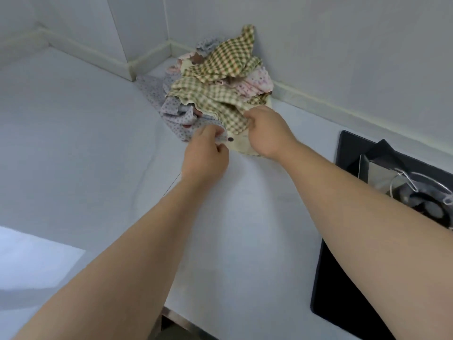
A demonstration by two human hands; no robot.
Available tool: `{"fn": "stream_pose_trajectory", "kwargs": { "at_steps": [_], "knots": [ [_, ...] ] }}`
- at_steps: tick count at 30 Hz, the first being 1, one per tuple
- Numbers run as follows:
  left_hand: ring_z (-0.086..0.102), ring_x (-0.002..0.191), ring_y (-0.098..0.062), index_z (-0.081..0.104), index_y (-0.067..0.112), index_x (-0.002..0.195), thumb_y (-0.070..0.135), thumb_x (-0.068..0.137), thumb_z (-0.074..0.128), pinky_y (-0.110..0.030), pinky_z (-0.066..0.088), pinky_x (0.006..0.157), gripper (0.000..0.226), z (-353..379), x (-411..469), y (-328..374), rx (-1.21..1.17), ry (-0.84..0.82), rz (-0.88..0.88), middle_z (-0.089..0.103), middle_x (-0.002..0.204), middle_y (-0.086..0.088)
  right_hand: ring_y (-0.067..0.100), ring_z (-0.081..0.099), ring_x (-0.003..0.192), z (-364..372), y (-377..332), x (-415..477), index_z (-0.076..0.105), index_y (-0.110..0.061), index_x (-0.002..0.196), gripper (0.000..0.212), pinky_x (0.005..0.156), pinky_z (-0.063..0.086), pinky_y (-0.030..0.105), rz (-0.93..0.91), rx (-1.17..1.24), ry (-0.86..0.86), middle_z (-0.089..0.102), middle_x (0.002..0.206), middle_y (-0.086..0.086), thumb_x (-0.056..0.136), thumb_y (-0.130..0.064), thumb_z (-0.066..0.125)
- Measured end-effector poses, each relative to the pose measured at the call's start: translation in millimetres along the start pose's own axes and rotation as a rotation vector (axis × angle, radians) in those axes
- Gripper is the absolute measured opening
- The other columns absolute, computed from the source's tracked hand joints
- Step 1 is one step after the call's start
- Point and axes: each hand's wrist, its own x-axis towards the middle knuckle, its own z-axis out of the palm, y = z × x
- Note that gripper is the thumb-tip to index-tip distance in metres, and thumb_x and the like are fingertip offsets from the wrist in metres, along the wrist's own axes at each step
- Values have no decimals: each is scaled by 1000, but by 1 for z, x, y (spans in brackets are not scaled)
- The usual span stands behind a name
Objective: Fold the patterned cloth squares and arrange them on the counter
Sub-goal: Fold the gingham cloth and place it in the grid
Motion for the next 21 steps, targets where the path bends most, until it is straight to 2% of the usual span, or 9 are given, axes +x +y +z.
{"fn": "stream_pose_trajectory", "kwargs": {
  "at_steps": [3, 6, 8, 11, 12, 14, 17, 21],
  "knots": [
    [63, 102, -23, 58, 16, 134, 14, 87, 60, -30, 44, 88, 48, 1, 0, -2, 20, 8, 54, 57, 133, -3, 27, 51, 131, -3, -4, -21, 57, -13, 142, 48, 109, 43, 40, -81, -16, 35, 52, 146, 8, 97, -1, 43],
    [63, 104, -24, 49, 17, 141, 23, 84, 69, -31, 46, 89, 61, 0, -11, -4, -20, 57, 107, 55, 134, -1, 27, 56, 124, -11, -15, -50, 63, -20, 136, 54, 102, 48, 43, -141, -34, 90, 58, 139, 5, 91, 3, 45],
    [63, 104, -26, 43, 20, 144, 33, 79, 76, -31, 46, 86, 74, 1, -28, -2, -55, 80, 159, 55, 133, -1, 24, 59, 118, -16, -23, -76, 66, -23, 132, 53, 99, 50, 42, -165, -22, 126, 63, 133, 2, 90, 3, 47],
    [63, 106, -21, 40, 26, 146, 50, 74, 81, -36, 51, 89, 86, -3, -66, 8, -85, 97, 193, 54, 133, 1, 20, 61, 114, -23, -36, -123, 70, -25, 126, 49, 98, 51, 41, -175, 54, 179, 67, 127, -1, 91, 2, 49],
    [63, 104, -19, 43, 27, 142, 52, 75, 80, -35, 51, 88, 81, -5, -81, 12, -77, 113, 201, 55, 130, 2, 20, 61, 115, -26, -40, -141, 71, -25, 124, 48, 99, 51, 40, -181, 77, 196, 68, 127, -1, 90, 2, 49],
    [63, 99, -19, 55, 26, 127, 52, 81, 74, -34, 48, 83, 55, -14, -111, 21, -52, 169, 225, 59, 120, 4, 20, 62, 114, -35, -48, -177, 73, -23, 120, 45, 98, 51, 38, -184, 116, 226, 69, 125, 0, 89, 1, 50],
    [62, 91, -22, 65, 20, 106, 40, 94, 64, -30, 40, 78, 23, -36, -150, 42, -3, 220, 284, 61, 112, 1, 15, 63, 103, -52, -57, -223, 74, -22, 114, 34, 94, 52, 32, -152, 211, 279, 70, 115, -3, 92, -3, 55],
    [60, 90, -22, 70, 17, 98, 30, 98, 60, -32, 42, 79, 16, -71, -189, 72, -20, 239, 370, 64, 103, 1, 10, 62, 89, -76, -70, -268, 76, -23, 101, 15, 76, 47, 22, -111, 308, 383, 66, 90, -12, 92, -17, 66]
  ]
}}
